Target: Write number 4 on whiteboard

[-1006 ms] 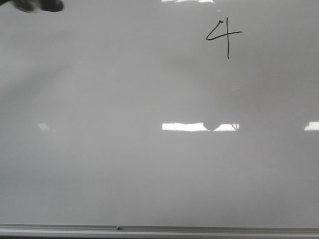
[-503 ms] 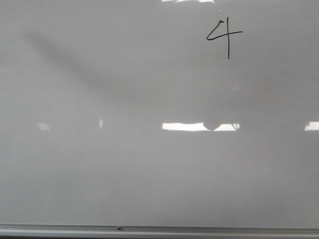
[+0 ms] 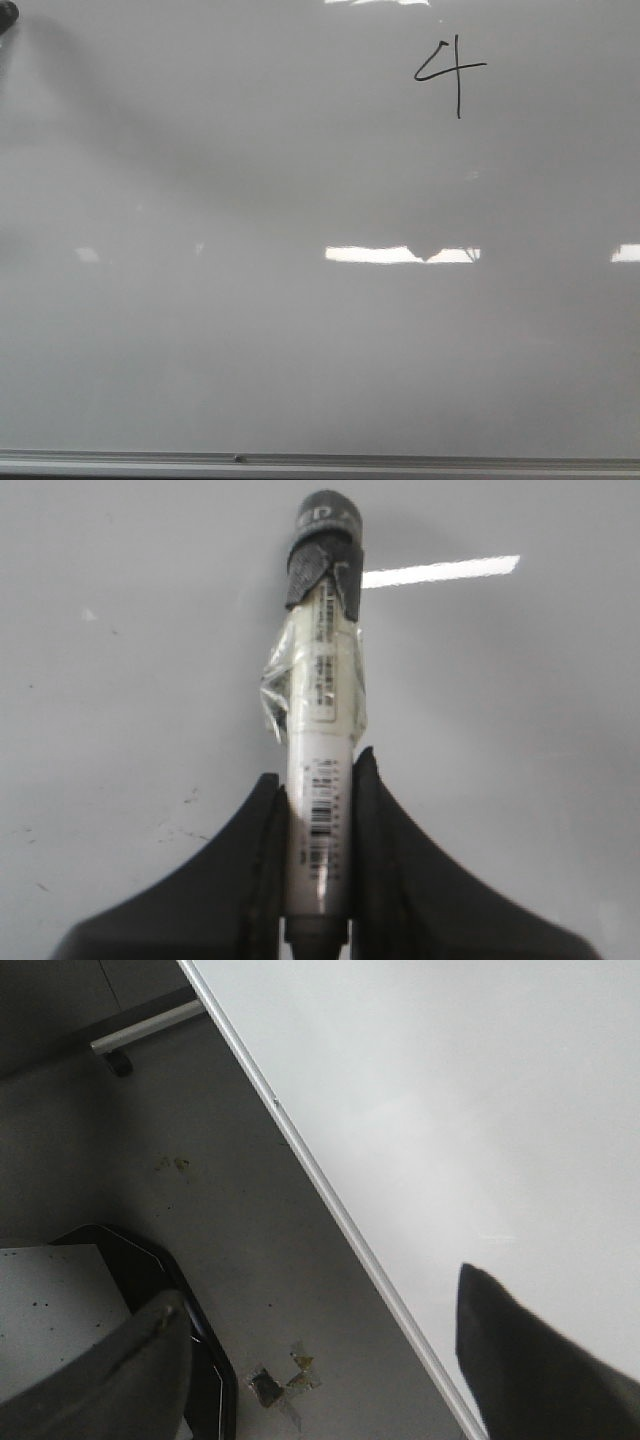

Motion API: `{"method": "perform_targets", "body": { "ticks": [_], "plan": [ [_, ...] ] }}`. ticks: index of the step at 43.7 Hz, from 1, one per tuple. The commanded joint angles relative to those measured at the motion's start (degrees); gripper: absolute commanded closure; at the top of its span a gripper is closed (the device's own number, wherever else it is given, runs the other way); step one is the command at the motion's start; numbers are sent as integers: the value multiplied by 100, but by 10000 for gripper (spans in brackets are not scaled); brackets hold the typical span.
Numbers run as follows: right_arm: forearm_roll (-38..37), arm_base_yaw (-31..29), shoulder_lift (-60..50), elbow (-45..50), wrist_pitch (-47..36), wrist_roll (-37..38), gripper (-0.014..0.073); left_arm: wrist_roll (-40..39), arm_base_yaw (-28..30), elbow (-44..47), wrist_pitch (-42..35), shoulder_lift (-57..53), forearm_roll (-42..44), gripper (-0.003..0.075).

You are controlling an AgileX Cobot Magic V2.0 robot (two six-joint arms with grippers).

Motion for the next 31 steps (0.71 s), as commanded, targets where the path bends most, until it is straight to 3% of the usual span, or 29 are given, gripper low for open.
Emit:
{"method": "perform_targets", "body": {
  "ticks": [1,13,27,31],
  "plan": [
    [142,-10,-48,-176,-255,17,25,-51,15,-139,-664,67,-53,703],
    [142,-10,-48,-176,-256,17,25,-51,15,-139,-625,484,-53,671],
    [142,-10,-48,-176,-344,21,25,-51,15,-139,-639,642,-53,409],
    [142,-10,-48,-176,-541,284,25,-51,15,-153,-456,503,-53,365]
  ]
}}
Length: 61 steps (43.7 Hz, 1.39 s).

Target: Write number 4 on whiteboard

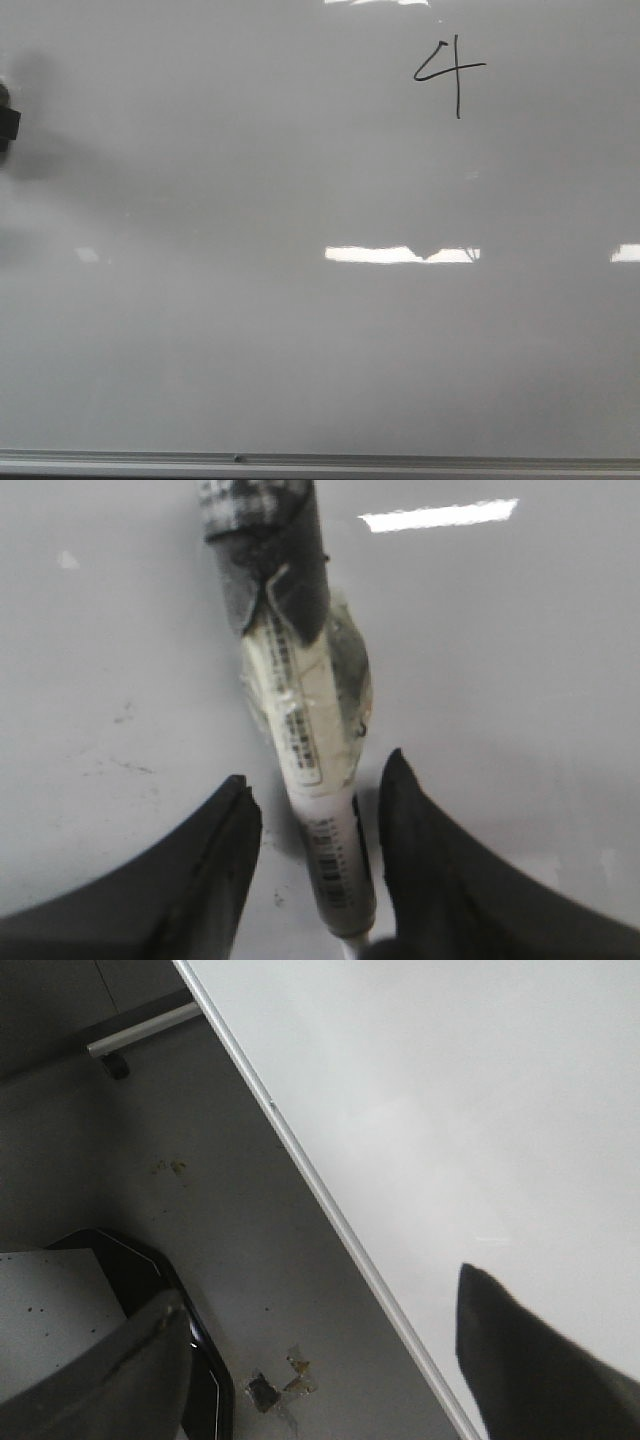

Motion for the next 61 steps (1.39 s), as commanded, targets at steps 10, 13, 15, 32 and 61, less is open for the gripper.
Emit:
{"method": "perform_targets", "body": {
  "ticks": [10,13,15,32,61],
  "plan": [
    [-706,-10,-383,-377,-625,2227,25,-40,15,-650,2146,-1316,-1,364],
    [-1129,-10,-522,-471,-543,2923,25,-40,15,-869,3057,-1668,0,364],
    [-1410,-10,-641,-529,-433,3327,25,-40,15,-986,3575,-1892,0,364],
    [-2103,-10,-1665,-493,417,4801,25,293,-804,-1065,5945,-4238,-482,365],
    [-2512,-10,-2273,-176,440,4555,664,-204,-1242,-1044,7149,-5690,-8,591]
  ]
}}
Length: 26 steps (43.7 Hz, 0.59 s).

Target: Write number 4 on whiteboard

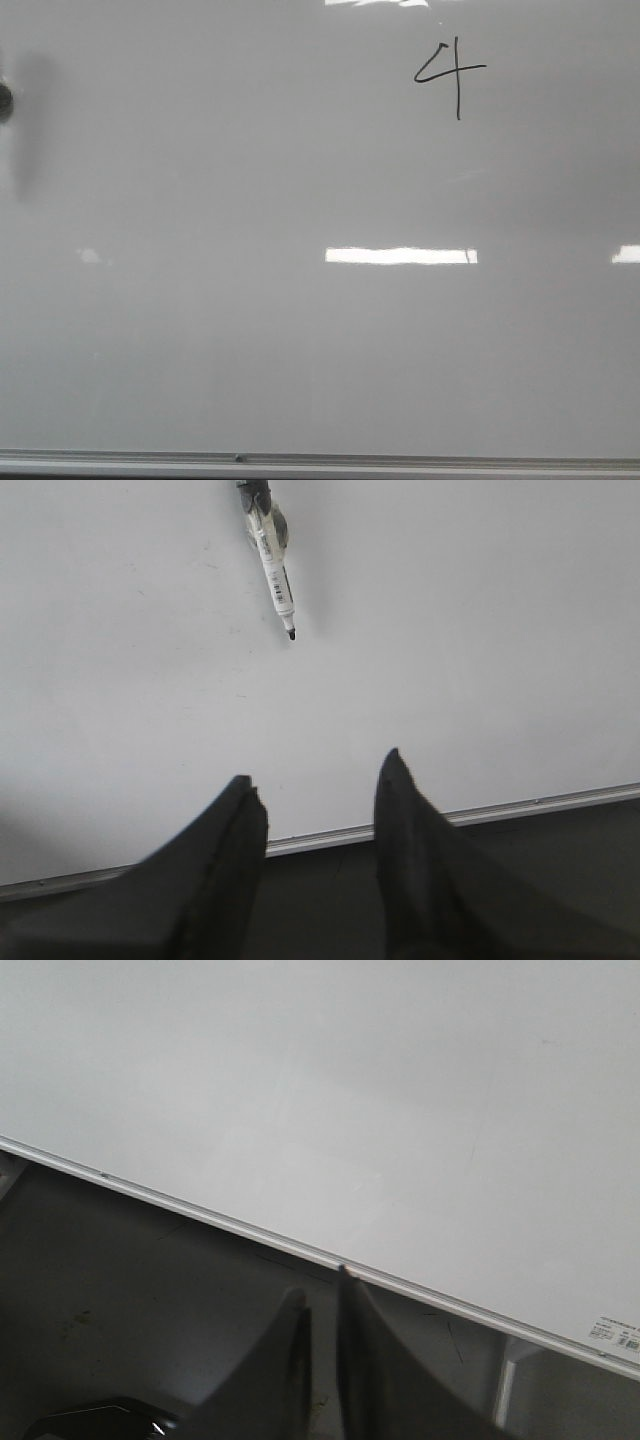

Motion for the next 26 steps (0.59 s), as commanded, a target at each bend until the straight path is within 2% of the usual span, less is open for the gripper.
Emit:
{"method": "perform_targets", "body": {
  "ticks": [1,5,26],
  "plan": [
    [-66,-10,32,-115,-355,-67,657,-110,-17,-171,-372,39,78,630],
    [-66,-10,32,-115,-355,-67,662,-110,-17,-171,-328,39,-35,740],
    [-55,-10,32,-115,-241,-67,662,-95,-17,-171,-339,39,-82,741]
  ]
}}
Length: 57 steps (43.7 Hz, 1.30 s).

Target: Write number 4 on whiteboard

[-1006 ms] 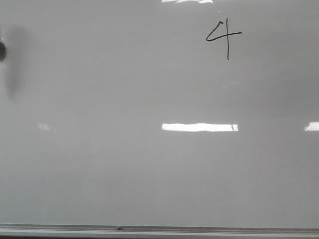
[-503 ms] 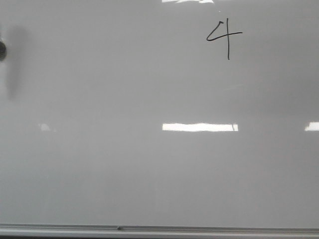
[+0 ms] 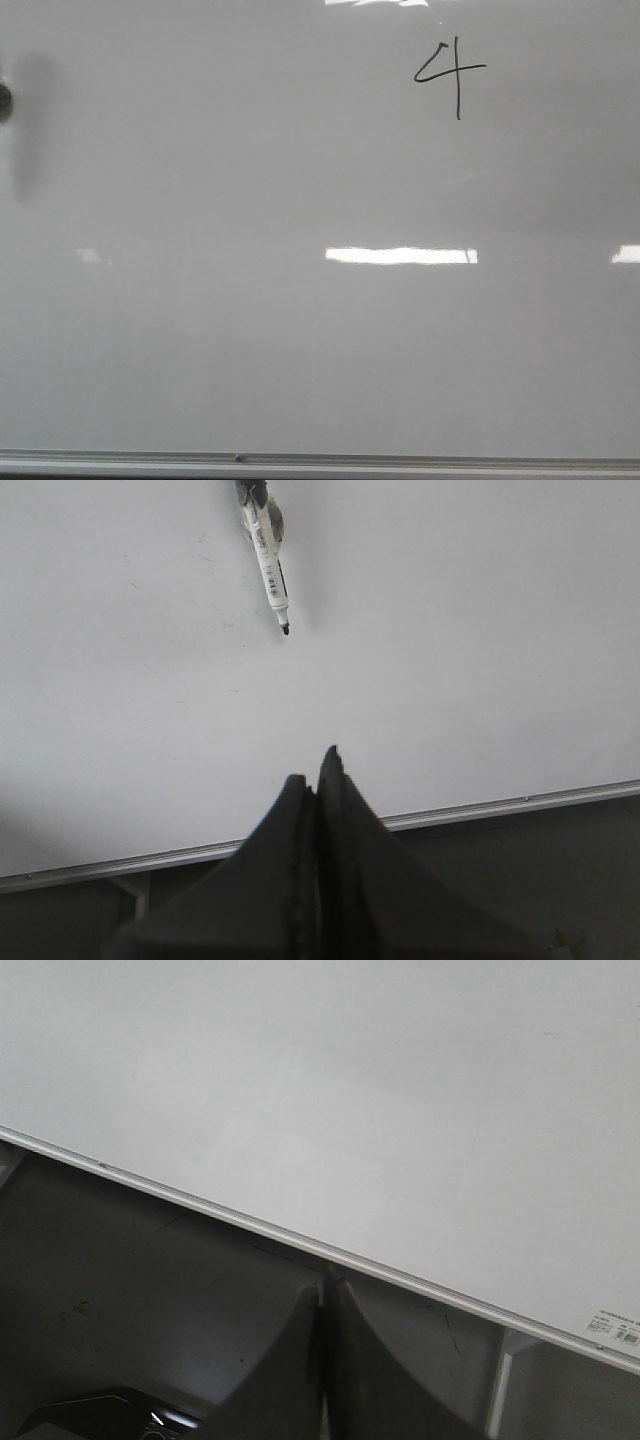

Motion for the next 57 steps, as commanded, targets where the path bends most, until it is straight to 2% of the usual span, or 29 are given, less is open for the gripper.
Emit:
{"method": "perform_targets", "body": {
  "ticks": [1,16,20,29,37,50,57],
  "plan": [
    [-55,-10,40,-115,-326,-34,662,-57,-17,-171,-366,39,-3,741],
    [-55,-10,40,-115,-326,-34,662,-34,129,-6,-558,-143,172,741],
    [-55,-10,40,-115,-326,-34,662,-34,402,339,-1124,-463,127,741],
    [-55,-10,40,-115,-326,-34,662,0,765,1929,-2797,-1543,-313,740],
    [-55,-10,40,-115,-326,-34,662,617,889,3060,-3997,-2288,-313,740],
    [-55,-10,40,-115,-326,-34,662,710,912,4204,-5048,-3041,-313,740],
    [-55,-10,40,-115,-329,-34,662,710,912,4925,-6128,-3084,-313,741]
  ]
}}
